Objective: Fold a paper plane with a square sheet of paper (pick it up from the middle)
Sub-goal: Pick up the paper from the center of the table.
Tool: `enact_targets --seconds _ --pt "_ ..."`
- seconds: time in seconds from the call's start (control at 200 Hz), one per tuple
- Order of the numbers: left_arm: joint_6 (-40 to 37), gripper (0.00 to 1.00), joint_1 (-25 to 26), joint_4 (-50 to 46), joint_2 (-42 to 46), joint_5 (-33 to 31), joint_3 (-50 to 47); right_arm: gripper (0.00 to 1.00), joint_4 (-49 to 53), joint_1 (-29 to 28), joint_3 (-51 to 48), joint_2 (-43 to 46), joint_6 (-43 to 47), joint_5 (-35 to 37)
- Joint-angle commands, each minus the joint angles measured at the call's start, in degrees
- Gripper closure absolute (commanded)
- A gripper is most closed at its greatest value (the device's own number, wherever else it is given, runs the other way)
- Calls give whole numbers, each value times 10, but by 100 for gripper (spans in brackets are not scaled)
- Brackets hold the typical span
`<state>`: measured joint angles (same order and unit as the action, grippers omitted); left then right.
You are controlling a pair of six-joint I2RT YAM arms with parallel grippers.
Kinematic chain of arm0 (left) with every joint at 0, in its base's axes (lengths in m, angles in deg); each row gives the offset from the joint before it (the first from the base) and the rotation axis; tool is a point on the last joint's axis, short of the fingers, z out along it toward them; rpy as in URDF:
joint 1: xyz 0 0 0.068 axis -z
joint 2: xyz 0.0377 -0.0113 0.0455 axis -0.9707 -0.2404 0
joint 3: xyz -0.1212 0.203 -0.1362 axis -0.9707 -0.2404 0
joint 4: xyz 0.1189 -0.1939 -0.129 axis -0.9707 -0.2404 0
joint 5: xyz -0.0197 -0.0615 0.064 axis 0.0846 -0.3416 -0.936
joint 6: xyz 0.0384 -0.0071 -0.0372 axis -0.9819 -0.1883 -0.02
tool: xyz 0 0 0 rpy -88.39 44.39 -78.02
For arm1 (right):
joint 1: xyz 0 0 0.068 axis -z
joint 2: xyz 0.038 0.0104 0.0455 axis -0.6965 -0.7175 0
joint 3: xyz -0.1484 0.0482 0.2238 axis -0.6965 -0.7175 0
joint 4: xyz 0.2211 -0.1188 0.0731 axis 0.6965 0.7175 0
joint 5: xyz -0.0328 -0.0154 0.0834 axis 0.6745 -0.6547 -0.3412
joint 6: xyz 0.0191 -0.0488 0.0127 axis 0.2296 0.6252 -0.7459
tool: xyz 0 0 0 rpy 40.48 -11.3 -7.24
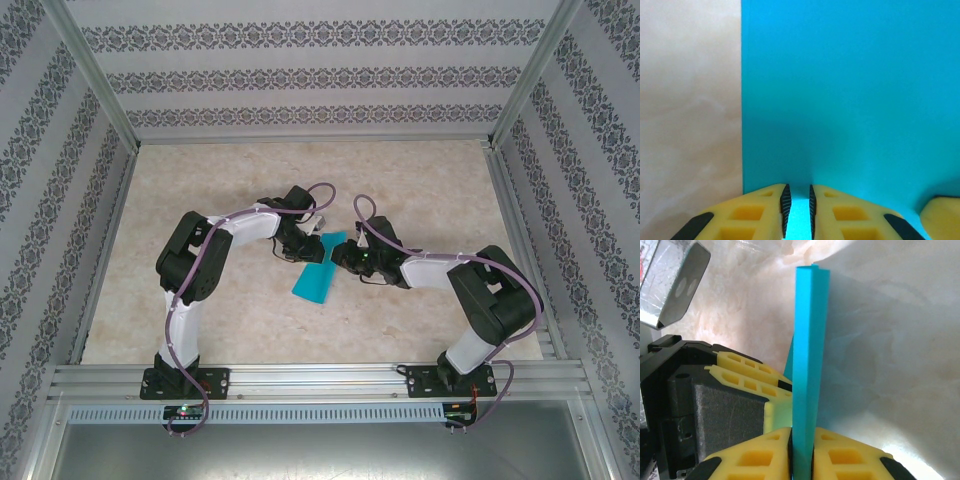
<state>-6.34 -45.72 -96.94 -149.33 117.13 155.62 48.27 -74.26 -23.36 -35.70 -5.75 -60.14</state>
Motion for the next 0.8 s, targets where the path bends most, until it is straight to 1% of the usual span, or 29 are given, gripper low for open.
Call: enact_targets --seconds 0.0,0.16,0.305,0.455,0.56,0.714,0.794 --pt "6 73 -6 -57 10 -16 3 86 -30 7 -7 -6 -2 -9" --pt "6 67 -7 -71 30 -8 23 91 -36 13 -8 2 -2 -17" --pt "7 56 -13 -81 57 -4 40 98 -32 18 -7 26 0 -30" --pt "13 45 -27 -83 104 0 36 100 -33 30 -8 67 -3 -55" --pt "27 38 -39 -59 150 10 10 100 -46 46 -9 100 -15 -83" --pt "81 34 -61 7 217 57 -48 100 -91 77 -14 134 -53 -133" --pt "112 32 -66 47 248 88 -77 100 -140 93 -18 142 -88 -161"
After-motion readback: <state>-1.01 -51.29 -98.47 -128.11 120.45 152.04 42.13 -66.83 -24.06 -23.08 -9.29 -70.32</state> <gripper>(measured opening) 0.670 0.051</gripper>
